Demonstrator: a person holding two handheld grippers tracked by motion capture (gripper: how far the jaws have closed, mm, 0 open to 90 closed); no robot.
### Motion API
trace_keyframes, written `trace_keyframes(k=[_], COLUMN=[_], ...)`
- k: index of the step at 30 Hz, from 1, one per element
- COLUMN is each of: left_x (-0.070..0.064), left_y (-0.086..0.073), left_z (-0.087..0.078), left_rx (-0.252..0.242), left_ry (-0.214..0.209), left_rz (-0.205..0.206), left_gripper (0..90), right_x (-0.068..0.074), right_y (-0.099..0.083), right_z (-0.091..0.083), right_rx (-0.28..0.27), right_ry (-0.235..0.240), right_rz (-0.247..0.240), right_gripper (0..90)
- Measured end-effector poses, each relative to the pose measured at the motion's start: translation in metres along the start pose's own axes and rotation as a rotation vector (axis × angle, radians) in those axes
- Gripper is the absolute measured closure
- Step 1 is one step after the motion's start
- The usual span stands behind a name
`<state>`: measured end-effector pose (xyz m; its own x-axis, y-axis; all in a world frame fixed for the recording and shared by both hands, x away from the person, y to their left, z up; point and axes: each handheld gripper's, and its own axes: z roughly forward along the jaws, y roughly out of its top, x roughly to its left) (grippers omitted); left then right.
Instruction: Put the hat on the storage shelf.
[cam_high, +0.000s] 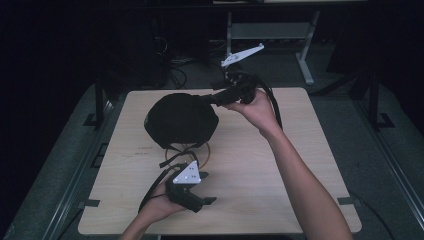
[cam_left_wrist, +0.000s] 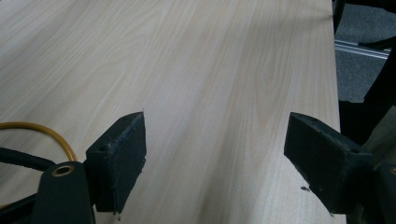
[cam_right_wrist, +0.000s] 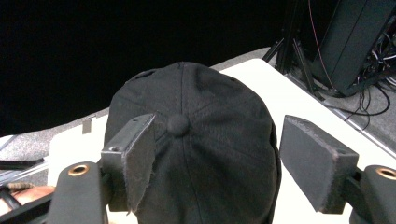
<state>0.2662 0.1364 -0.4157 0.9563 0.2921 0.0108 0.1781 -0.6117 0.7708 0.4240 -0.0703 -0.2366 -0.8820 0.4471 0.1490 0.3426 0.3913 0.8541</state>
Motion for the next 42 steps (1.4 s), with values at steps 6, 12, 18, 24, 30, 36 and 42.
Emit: trace_keyframes(k=[6, 12, 18, 24, 30, 36, 42], left_x=[0.000, 0.001, -0.001, -0.001, -0.001, -0.001, 0.000], left_y=[0.000, 0.000, -0.001, -0.001, -0.001, -0.001, -0.001], left_z=[0.000, 0.000, 0.001, 0.002, 0.002, 0.001, 0.000], left_rx=[-0.003, 0.002, -0.001, -0.001, -0.003, -0.004, -0.001], left_ry=[0.011, 0.019, 0.020, 0.026, 0.027, 0.029, 0.031], left_rz=[-0.006, 0.008, 0.006, 0.008, 0.007, 0.006, 0.007], left_gripper=[18.7, 18.0, 17.3, 17.3, 17.3, 17.3, 17.3], right_x=[-0.001, -0.005, -0.009, -0.013, -0.016, -0.018, -0.019], right_y=[-0.008, -0.017, -0.027, -0.038, -0.048, -0.057, -0.068], right_z=[-0.012, -0.021, -0.031, -0.041, -0.050, -0.057, -0.064], right_rx=[-0.010, -0.010, -0.013, -0.011, -0.014, -0.017, -0.009], right_ry=[-0.020, -0.033, -0.044, -0.063, -0.068, -0.075, -0.083], right_rz=[0.000, 0.011, 0.027, 0.039, 0.061, 0.071, 0.077], right_gripper=[24.1, 21.9, 20.3, 18.6, 17.8, 17.3, 16.6])
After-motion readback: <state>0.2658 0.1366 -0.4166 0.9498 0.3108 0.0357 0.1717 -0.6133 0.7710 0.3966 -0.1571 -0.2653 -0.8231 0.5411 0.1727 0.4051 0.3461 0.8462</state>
